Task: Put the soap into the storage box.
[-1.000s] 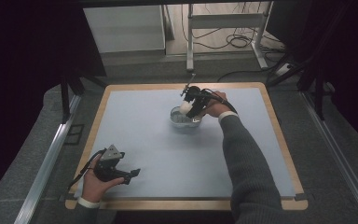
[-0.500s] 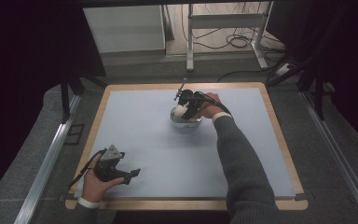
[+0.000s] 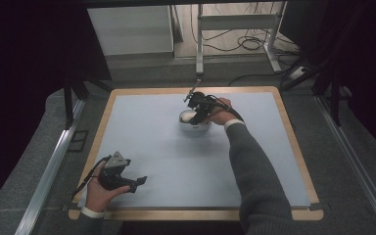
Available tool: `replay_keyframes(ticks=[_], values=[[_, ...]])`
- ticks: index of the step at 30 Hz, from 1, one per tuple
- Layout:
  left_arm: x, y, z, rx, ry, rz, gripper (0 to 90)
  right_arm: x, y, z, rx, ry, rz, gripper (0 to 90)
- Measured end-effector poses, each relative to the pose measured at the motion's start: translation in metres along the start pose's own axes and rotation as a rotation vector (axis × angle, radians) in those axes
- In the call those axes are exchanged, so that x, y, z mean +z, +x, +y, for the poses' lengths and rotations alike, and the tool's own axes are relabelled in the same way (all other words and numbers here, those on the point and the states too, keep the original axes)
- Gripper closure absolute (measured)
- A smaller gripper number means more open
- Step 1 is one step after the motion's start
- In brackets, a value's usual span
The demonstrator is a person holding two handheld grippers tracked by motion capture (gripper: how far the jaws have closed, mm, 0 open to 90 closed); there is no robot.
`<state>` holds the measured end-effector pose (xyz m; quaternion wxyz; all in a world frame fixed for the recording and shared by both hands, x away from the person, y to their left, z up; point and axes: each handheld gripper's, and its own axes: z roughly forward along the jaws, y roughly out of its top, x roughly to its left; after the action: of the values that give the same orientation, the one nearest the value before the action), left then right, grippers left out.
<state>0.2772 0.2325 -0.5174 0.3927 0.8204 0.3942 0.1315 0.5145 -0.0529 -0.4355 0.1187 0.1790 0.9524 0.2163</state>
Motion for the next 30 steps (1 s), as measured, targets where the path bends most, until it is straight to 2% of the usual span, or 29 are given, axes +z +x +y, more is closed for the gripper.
replay_keyframes(ticks=[2,5,9,15,19,23,30], values=[[0.003,-0.001,0.000,0.002,0.008,-0.004,7.4,-0.004,0.001,-0.002,0.034,-0.032,-0.001,36.6],[0.004,-0.002,-0.001,0.005,0.017,-0.001,7.2,-0.013,0.004,-0.005,0.048,-0.065,-0.009,34.5],[-0.003,-0.002,-0.001,-0.008,-0.002,0.012,7.3,-0.027,0.006,-0.012,0.086,-0.111,-0.017,33.2],[-0.009,-0.002,-0.002,-0.024,-0.027,0.033,7.4,-0.039,0.006,-0.030,0.128,-0.155,-0.040,31.5],[-0.010,-0.002,-0.003,-0.010,-0.019,0.038,7.3,-0.045,0.009,-0.045,0.167,-0.181,-0.059,30.3],[-0.011,-0.002,-0.003,-0.015,-0.028,0.040,7.3,-0.051,0.013,-0.066,0.253,-0.226,-0.076,29.6],[-0.008,-0.003,-0.003,-0.007,-0.017,0.043,7.3,-0.055,0.025,-0.108,0.310,-0.269,-0.089,28.7]])
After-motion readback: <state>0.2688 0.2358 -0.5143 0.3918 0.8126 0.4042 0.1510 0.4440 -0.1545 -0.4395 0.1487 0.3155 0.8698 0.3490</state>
